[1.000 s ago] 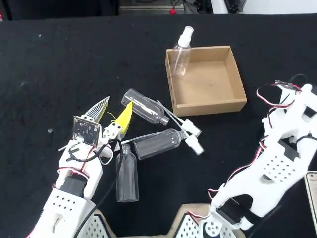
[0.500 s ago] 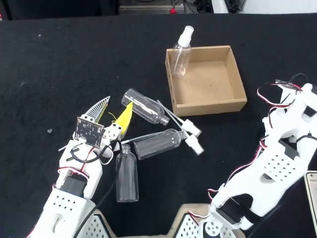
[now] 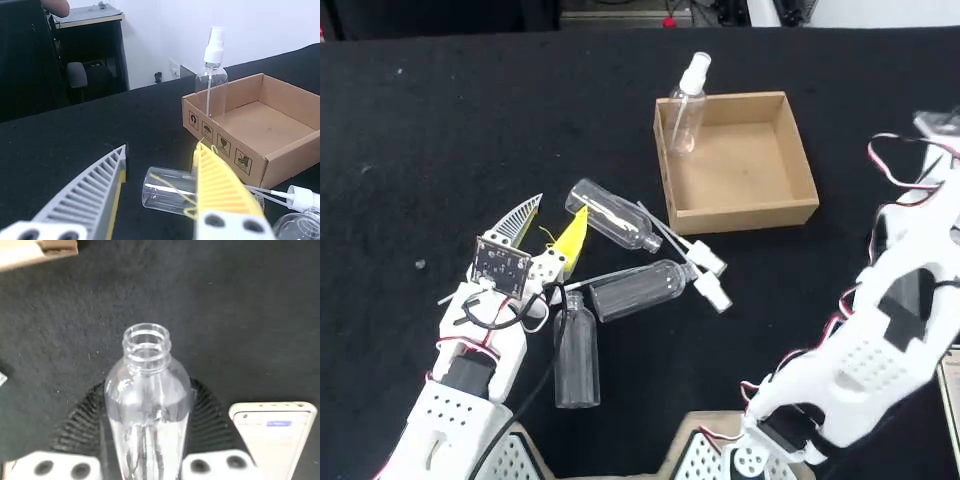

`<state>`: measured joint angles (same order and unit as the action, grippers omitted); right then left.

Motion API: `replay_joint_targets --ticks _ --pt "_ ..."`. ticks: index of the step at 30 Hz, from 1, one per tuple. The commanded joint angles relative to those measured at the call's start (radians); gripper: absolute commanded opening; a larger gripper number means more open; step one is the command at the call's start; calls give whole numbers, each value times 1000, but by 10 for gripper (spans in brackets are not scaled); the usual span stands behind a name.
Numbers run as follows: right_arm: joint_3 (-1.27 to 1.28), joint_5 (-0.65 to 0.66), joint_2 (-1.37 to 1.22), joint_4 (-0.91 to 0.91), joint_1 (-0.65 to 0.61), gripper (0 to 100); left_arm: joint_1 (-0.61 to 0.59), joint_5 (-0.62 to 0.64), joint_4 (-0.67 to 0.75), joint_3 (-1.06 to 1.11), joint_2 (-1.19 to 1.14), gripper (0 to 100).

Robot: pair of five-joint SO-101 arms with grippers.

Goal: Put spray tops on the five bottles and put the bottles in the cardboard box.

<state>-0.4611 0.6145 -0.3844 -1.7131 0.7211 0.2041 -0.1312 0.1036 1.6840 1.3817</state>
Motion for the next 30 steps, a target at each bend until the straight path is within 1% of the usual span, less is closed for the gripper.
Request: replay_joint_targets --ticks 1,7,16,20,24,30 --pt "85 -44 131 143 23 11 13 -6 23 18 8 213" --pt "479 -123 275 540 18 11 13 -9 23 18 8 213" --pt "1044 -239 677 1057 15 11 13 -9 23 18 8 213" --pt "1270 -273 811 1289 5 11 13 -9 23 18 8 213" --pt "1457 -276 874 1539 -23 11 13 -9 23 18 8 213" --pt "1676 -279 875 1904 -28 11 13 -9 23 18 8 213"
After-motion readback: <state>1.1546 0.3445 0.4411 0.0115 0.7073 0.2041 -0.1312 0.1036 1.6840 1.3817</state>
